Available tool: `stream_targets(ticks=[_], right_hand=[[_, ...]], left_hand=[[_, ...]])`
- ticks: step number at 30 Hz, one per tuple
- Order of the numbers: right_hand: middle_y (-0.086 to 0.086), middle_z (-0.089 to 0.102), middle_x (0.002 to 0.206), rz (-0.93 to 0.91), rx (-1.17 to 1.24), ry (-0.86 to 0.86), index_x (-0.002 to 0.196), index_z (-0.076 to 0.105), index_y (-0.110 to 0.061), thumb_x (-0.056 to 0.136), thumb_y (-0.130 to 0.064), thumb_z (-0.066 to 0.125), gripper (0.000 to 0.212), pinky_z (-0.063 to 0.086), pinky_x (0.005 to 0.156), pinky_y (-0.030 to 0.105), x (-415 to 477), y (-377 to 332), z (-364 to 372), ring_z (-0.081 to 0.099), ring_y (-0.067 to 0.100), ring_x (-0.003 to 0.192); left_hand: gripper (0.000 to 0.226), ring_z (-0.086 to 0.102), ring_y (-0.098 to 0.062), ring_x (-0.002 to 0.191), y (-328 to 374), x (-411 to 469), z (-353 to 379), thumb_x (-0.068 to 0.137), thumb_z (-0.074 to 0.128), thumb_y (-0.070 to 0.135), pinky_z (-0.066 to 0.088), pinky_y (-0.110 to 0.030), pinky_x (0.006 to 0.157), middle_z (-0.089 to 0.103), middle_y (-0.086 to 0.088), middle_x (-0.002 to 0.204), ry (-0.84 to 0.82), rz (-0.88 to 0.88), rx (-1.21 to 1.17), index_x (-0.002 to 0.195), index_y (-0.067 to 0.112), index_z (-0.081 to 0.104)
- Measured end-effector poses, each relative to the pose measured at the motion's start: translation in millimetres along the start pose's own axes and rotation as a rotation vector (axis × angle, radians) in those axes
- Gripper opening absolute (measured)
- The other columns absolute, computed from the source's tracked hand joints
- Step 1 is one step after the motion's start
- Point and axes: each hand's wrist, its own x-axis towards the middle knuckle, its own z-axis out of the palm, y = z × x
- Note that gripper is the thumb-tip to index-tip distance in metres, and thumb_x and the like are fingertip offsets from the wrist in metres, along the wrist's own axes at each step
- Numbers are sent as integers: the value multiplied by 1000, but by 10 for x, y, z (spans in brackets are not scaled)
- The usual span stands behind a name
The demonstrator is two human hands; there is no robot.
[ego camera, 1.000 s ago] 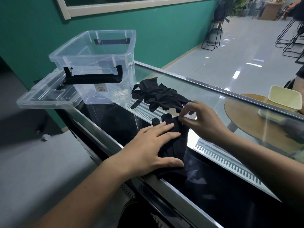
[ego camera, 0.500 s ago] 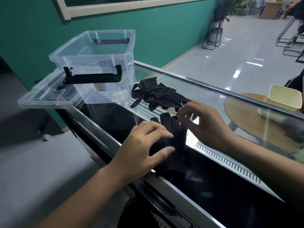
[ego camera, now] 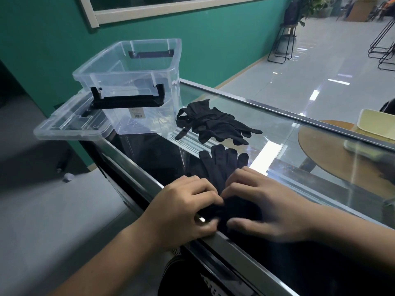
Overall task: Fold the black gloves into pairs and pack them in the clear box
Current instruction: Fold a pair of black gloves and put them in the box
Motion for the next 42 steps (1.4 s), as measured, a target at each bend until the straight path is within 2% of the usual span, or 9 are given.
stream_targets(ticks=[4, 9, 12, 19, 21, 26, 30, 34, 42], right_hand=[[-6, 58, 114, 29, -107, 50, 122, 65, -24, 93, -66, 71, 51, 50, 86, 32, 56, -16, 84, 55, 17, 103], [-15, 60, 95, 122, -16, 246, 109, 63, -24, 106, -43, 63, 20, 43, 72, 15, 115, 31, 146, 51, -1, 84], [-23, 59, 88, 189, 84, 289, 105, 66, -28, 105, -39, 66, 11, 43, 71, 10, 107, 54, 154, 58, -8, 81], [-22, 68, 86, 278, 161, 302, 101, 76, -28, 101, -33, 74, 5, 43, 69, 11, 143, 98, 136, 63, 0, 81], [-21, 66, 90, 245, 170, 267, 103, 76, -25, 99, -33, 77, 9, 44, 72, 13, 132, 88, 130, 63, 1, 84], [-11, 64, 103, 108, 103, 157, 113, 76, -29, 89, -56, 82, 36, 49, 87, 31, 105, 25, 91, 60, 11, 100], [-11, 60, 106, 64, 74, 78, 118, 74, -32, 85, -70, 78, 50, 46, 91, 28, 100, -3, 67, 55, 11, 103], [-9, 59, 103, 35, 97, 86, 114, 75, -29, 97, -56, 74, 31, 48, 88, 33, 96, 4, 64, 56, 12, 99], [-6, 63, 99, -12, -3, 178, 109, 77, -22, 103, -36, 69, 16, 46, 84, 33, 100, 30, 129, 56, 18, 92]], left_hand=[[19, 72, -17, 87, 8, 38, -23, 91, 73, 31, 57, -36, 81, 76, 8, 98, 41, -66, -69, 102, 18, 79], [11, 72, -13, 76, 26, 110, -68, 97, 73, 33, 54, -21, 68, 75, 10, 87, 42, -323, -357, 107, 29, 72], [27, 75, -15, 81, 28, 133, -100, 91, 83, 26, 56, -18, 71, 75, 11, 97, 16, -416, -486, 115, 32, 72], [4, 74, -13, 75, -48, 174, -94, 100, 76, 28, 56, -25, 70, 77, 2, 83, 54, -505, -558, 103, 26, 77], [12, 74, -12, 70, -68, 212, -110, 105, 69, 26, 58, -26, 69, 76, 0, 81, 118, -534, -586, 98, 21, 78], [5, 72, -9, 76, -370, 457, -75, 99, 76, 26, 59, -24, 76, 77, 6, 82, 236, -654, -371, 94, 26, 77], [7, 64, -2, 74, -647, 691, -21, 94, 80, 35, 48, -19, 71, 72, 11, 91, 115, -696, -211, 97, 30, 77], [18, 58, 1, 80, -773, 828, 12, 89, 83, 44, 41, -15, 71, 71, 11, 95, -42, -690, -100, 98, 29, 78], [11, 68, -5, 75, -785, 839, -48, 89, 86, 30, 47, -16, 71, 75, 13, 79, 50, -702, -201, 85, 24, 78]])
